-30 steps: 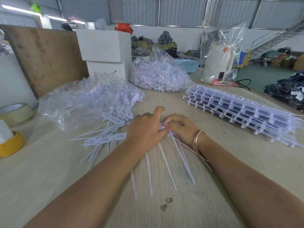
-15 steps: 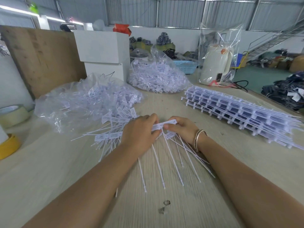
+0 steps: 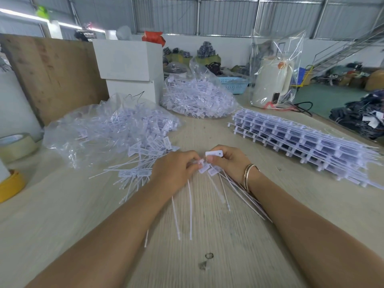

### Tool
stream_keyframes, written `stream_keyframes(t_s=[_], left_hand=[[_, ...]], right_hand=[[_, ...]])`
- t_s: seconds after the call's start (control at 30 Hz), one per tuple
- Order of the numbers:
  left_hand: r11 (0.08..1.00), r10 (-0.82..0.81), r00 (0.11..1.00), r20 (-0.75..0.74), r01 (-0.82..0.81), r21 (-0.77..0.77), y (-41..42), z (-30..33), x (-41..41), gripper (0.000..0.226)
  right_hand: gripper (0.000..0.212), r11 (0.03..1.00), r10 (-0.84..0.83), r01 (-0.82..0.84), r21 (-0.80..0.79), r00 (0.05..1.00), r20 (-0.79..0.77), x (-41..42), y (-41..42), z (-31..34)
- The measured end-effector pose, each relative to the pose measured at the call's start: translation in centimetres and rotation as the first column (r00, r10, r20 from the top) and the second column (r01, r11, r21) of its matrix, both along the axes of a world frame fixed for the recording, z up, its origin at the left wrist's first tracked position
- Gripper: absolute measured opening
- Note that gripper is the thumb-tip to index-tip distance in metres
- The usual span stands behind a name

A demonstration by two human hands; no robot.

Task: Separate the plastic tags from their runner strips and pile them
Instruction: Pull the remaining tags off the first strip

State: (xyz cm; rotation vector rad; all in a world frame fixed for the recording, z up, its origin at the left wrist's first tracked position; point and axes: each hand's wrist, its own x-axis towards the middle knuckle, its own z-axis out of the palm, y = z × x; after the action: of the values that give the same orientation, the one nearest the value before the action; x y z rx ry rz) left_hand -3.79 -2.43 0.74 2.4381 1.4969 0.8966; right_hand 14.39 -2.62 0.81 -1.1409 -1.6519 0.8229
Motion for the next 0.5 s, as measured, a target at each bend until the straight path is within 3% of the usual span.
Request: stream_keyframes(t_s=[0.23,0.3,0.33,0.4,0.43,0.5], left_hand=[[0.999,0.043,0.999,-0.007,-0.043,0.022,0.0,0.1,0.0,0.030],[0.997,0.056,0.998,-0.038,-0.054,0.049,-0.1,0.2,0.1,0.038],[0.996,0.054,0.997,-0.051,-0.051,0.068,-0.2,0.3,0.3,0.041],[0.995,0.038,0.997,-0.060,-0.032,0.099,-0.4,0.6,0.6,0.043],[0.994,0.024,0.998,-0.058,-0.018,0.111,-0.6,0.7,0.8,0.043],[0.992,-0.014,0.998,-0.053,0.021,0.128,-0.9,0.8,1.1,0.040]], right_hand=[[0.008,0.938,-0.328,0.342,-0.055,0.928,0.175,0.8,1.4,-0.2],[0.023,0.915,-0.384,0.404,-0.011,0.878,0.287,0.8,1.3,-0.3],[0.028,0.912,-0.401,0.406,0.055,0.856,0.328,0.6,1.1,-0.3],[0.018,0.932,-0.359,0.315,0.181,0.871,0.335,0.1,0.4,-0.1],[0.011,0.951,-0.298,0.244,0.190,0.888,0.350,-0.3,0.0,-0.1],[0.018,0.981,-0.179,0.124,0.149,0.876,0.448,-0.9,-0.3,-0.5]])
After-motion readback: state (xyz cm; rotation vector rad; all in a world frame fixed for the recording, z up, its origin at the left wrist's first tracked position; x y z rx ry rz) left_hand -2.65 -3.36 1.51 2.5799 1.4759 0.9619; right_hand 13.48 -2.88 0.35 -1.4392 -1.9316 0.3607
